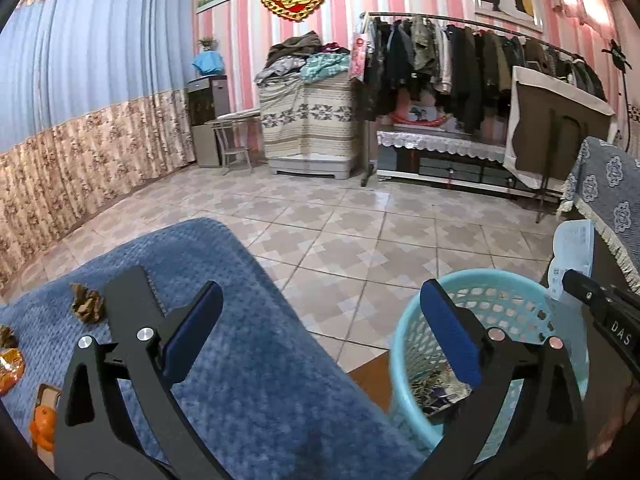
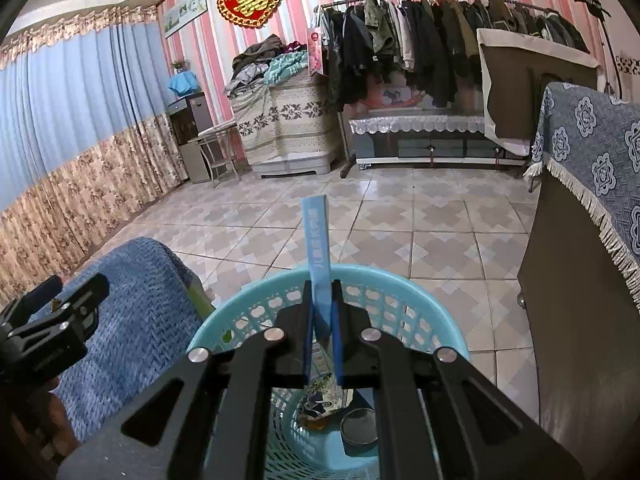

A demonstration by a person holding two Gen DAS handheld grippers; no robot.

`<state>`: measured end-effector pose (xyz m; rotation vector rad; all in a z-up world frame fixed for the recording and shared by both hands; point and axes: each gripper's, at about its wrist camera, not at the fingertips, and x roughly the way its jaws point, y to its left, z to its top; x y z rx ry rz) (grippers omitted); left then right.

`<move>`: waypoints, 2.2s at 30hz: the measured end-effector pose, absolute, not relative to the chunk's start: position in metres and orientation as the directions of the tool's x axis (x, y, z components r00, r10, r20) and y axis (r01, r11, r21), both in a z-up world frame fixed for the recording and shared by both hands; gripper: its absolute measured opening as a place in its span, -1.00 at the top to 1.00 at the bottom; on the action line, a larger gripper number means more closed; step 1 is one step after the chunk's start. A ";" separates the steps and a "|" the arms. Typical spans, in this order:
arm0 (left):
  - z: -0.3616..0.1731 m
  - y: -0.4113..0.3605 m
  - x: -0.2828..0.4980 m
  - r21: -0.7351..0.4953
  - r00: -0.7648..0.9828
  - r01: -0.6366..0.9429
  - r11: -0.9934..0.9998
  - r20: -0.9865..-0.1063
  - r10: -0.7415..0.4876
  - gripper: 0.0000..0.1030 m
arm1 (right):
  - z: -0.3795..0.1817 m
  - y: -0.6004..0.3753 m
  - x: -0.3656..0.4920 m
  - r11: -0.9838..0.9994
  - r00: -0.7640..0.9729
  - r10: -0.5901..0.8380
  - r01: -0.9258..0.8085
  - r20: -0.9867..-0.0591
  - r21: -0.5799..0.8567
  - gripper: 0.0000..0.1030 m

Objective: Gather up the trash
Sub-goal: 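Carry the packet and booklet over the blue basket and open both tools, then move both tools back over the rug toward the orange and phone case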

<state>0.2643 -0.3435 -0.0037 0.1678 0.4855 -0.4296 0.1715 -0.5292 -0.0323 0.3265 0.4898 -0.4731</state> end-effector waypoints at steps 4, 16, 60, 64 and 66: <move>-0.004 -0.331 0.267 0.030 0.794 0.421 0.907 -0.497 -0.351 -0.87 | -0.036 -0.524 0.178 0.839 0.753 -0.377 0.524 -0.539 0.146 0.29; 0.002 -0.296 0.265 0.025 0.814 0.371 0.928 -0.491 -0.312 -0.89 | -0.026 -0.513 0.176 0.811 0.713 -0.465 0.581 -0.525 0.070 -0.82; -0.039 0.087 0.214 0.090 0.780 -0.206 0.974 -0.586 0.220 -0.89 | -0.027 -0.171 0.249 0.985 0.820 0.157 -0.169 -0.550 0.028 -0.89; -0.045 0.100 0.210 0.080 0.773 -0.223 0.971 -0.593 0.227 -0.89 | -0.038 -0.145 0.257 0.977 0.787 0.193 -0.210 -0.585 0.040 -0.72; -0.047 0.105 0.210 0.072 0.768 -0.228 0.971 -0.599 0.225 -0.89 | -0.048 -0.133 0.264 0.971 0.755 0.218 -0.230 -0.619 0.062 -0.59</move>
